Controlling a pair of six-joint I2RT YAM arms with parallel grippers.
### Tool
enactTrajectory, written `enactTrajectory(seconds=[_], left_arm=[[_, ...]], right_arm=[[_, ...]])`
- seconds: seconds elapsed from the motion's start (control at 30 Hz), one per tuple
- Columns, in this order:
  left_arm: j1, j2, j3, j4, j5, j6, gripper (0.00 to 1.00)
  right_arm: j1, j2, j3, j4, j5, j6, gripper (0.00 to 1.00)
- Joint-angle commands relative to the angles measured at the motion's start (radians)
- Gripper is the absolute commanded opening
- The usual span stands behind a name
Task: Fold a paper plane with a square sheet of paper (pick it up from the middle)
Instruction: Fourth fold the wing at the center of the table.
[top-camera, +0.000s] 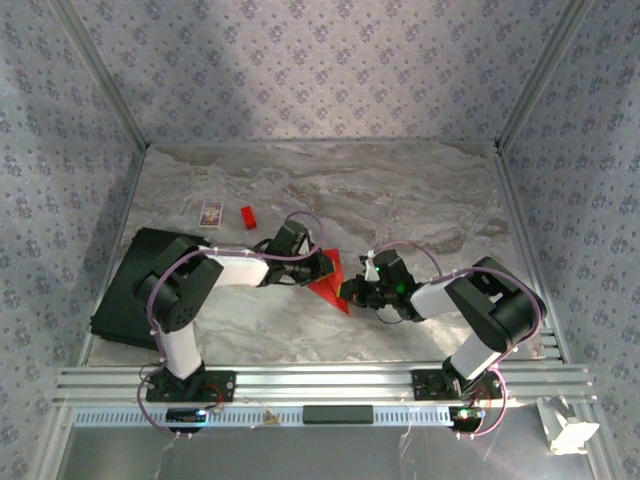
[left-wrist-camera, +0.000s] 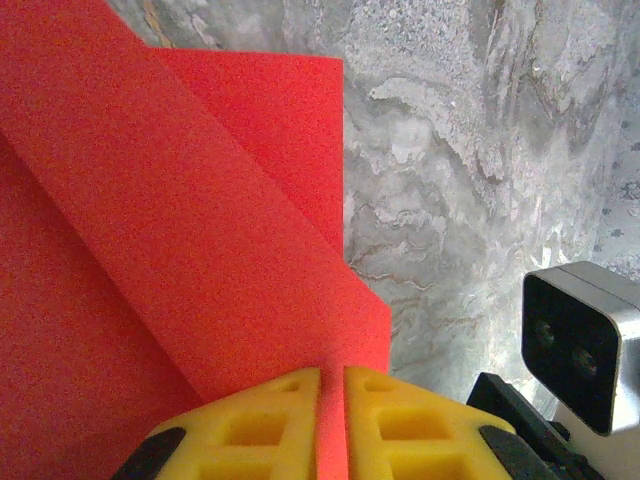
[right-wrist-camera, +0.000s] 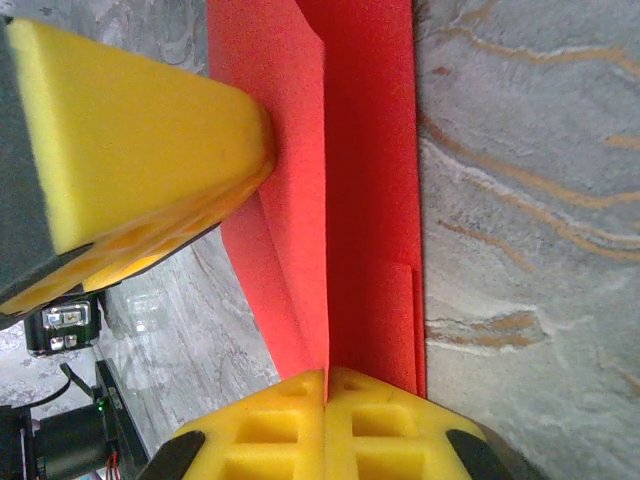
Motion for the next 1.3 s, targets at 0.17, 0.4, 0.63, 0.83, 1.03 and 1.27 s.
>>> enactTrajectory(seconds=[0.17,0.4,0.63,0.83,1.03,1.27], left_arm=[[-0.007,0.014,0.028,-0.008,0.005,0.029,0.14],[-0.006,-0.004,0.018,-0.001,0.001,0.031,0.14],[-0.009,-0.009,0.008,-0.001,-0.011,0.03,0.14],[-0.009,0.003,0.021,-0.015,-0.012,0.042,0.14],[-0.008,0.036,0.04,-0.022,-0.021,0.043,0.13],[-0.008,0.056,0.041,-0.024,-0.034,0.04,0.13]], right_arm=[[0.005,0.042,0.01,-0.072,-0.002,0.012,0.01],[-0.009,0.077,0.032,-0.076,-0.057,0.012,0.0],[-0.02,0.104,0.037,-0.053,-0.087,0.031,0.0],[-0.034,0.12,0.05,-0.062,-0.121,0.031,0.0],[-0.039,0.133,0.053,-0.068,-0.128,0.034,0.0],[-0.043,0.134,0.054,-0.074,-0.129,0.033,0.0]])
